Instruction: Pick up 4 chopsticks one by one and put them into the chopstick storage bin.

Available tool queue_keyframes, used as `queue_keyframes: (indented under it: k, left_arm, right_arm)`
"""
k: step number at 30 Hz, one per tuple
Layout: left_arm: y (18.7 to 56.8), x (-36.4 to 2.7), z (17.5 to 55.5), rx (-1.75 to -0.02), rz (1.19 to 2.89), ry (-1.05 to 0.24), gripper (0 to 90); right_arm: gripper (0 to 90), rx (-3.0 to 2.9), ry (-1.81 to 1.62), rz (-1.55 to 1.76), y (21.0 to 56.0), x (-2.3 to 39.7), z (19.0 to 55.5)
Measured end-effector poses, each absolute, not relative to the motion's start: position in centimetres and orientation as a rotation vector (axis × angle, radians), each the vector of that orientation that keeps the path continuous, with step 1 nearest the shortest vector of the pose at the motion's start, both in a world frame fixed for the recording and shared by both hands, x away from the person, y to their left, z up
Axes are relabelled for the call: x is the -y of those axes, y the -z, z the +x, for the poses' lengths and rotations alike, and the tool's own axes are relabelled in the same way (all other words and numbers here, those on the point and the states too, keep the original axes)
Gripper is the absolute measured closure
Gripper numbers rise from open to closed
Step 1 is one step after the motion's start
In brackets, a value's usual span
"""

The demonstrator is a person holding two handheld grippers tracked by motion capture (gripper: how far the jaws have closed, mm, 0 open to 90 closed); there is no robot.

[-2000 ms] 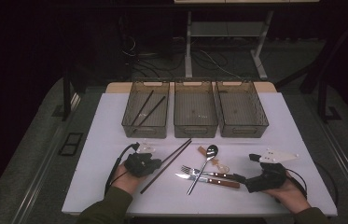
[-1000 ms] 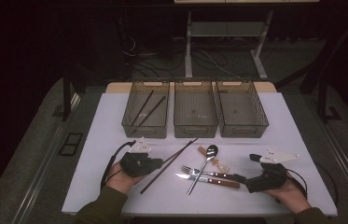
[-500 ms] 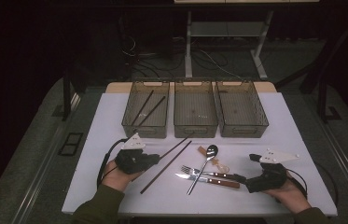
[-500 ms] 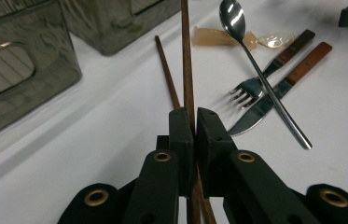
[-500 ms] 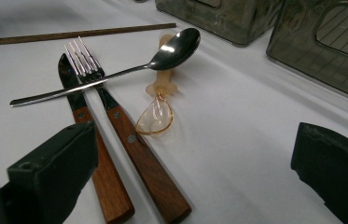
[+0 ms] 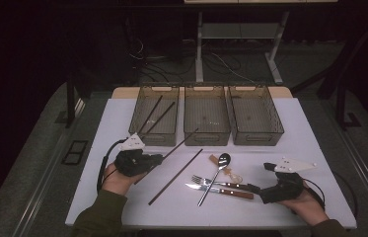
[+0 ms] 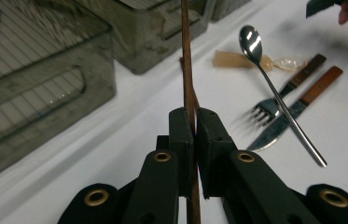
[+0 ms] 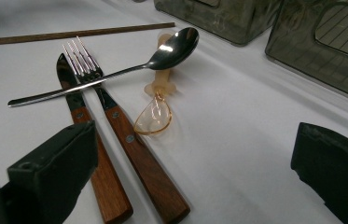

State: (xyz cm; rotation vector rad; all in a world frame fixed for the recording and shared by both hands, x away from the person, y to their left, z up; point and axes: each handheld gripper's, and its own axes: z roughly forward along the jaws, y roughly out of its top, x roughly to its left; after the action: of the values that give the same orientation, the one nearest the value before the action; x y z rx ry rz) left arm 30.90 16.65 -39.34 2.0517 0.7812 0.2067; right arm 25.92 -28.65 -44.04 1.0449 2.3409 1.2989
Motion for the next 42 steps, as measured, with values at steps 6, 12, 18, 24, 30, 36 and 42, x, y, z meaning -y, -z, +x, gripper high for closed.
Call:
queue_keyframes:
  k: [6, 12, 18, 24, 30, 36, 42]
  left_arm:
    - [39.2, -17.4, 31.6, -0.805, 2.027, -0.226, 84.6]
    - [39.1, -18.0, 32.2, -0.829, 1.988, -0.244, 84.6]
    - [38.8, -18.1, 32.9, -0.844, 1.979, -0.257, 84.6]
    - [38.4, -18.3, 34.3, -0.865, 1.97, -0.269, 84.6]
    - [37.7, -18.2, 35.9, -0.878, 1.955, -0.289, 84.6]
    - [36.5, -18.0, 37.6, -0.888, 1.936, -0.303, 84.6]
    - [35.5, -17.5, 39.2, -0.886, 1.935, -0.317, 84.6]
  right_arm:
    - [0.8, -2.341, -1.302, 1.044, 44.0, 28.7, 25.9]
    - [0.8, -2.34, -1.302, 1.043, 44.0, 28.7, 25.9]
    - [0.8, -2.341, -1.3, 1.041, 44.0, 28.7, 25.9]
    - [0.8, -2.34, -1.302, 1.054, 44.0, 28.7, 25.8]
    - [0.8, -2.339, -1.301, 1.057, 44.0, 28.8, 25.9]
    - [0.8, -2.34, -1.299, 1.057, 44.0, 28.8, 25.9]
    - [0.8, -2.339, -1.3, 1.058, 44.0, 28.8, 25.9]
